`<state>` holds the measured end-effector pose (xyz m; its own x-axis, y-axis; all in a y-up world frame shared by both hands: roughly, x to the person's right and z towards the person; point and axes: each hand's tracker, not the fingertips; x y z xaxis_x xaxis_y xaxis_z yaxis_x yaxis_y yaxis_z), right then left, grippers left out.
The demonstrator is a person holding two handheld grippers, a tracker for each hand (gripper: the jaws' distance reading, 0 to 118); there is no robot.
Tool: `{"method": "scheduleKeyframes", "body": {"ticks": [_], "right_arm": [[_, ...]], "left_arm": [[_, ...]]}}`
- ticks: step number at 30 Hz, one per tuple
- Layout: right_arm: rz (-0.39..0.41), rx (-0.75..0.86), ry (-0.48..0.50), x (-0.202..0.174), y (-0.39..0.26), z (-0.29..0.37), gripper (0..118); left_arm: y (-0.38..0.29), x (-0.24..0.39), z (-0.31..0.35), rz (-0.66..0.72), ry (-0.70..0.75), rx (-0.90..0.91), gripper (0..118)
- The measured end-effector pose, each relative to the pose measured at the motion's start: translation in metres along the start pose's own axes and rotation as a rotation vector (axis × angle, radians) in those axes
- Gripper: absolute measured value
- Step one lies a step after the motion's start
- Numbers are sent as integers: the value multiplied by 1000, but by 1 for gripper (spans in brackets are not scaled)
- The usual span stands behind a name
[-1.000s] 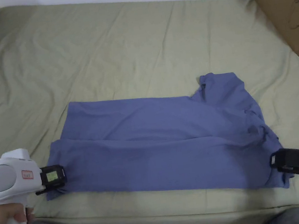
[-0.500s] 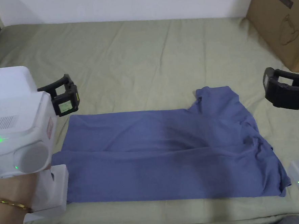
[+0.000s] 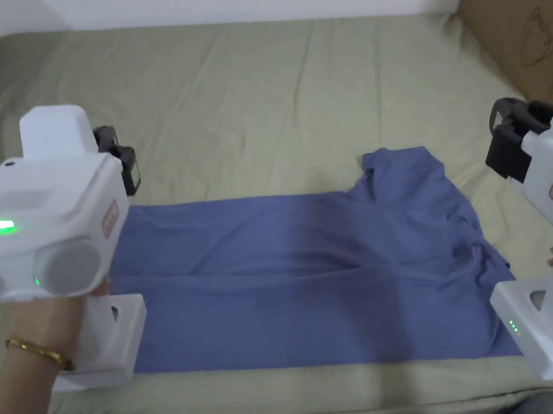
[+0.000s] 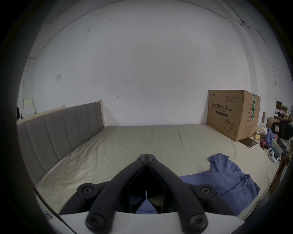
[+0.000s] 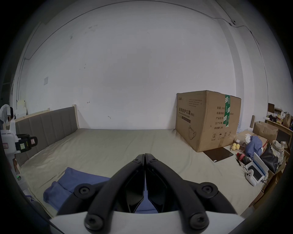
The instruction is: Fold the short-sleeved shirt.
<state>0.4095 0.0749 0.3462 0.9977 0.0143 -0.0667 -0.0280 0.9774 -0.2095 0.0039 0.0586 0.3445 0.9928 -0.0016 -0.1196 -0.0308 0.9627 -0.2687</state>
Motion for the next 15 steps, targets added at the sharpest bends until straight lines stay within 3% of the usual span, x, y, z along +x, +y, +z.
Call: {"method": "scheduleKeyframes", "body": {"ticks": [6,7,9,11,12,15], "right_arm": [[13,-23,6,-1,4,-29,0],[17,-26,3,-3,5,-33,0],[18,-37,-2,-3,3,-44,0],[14,-54,-3,-3,0,-54,0],[13,-65,-5,-3,-2,-61,0],[-4,-103,-6,-1,-9,-79,0]], "left_arm": [[15,-27,-103,79,25,-266,1],[14,-31,-122,95,52,-334,11],[7,-36,-163,116,74,-458,64],[-5,-40,-195,122,74,-563,107],[-12,-42,-210,123,84,-607,113],[-34,-42,-243,83,94,-721,115]]}}
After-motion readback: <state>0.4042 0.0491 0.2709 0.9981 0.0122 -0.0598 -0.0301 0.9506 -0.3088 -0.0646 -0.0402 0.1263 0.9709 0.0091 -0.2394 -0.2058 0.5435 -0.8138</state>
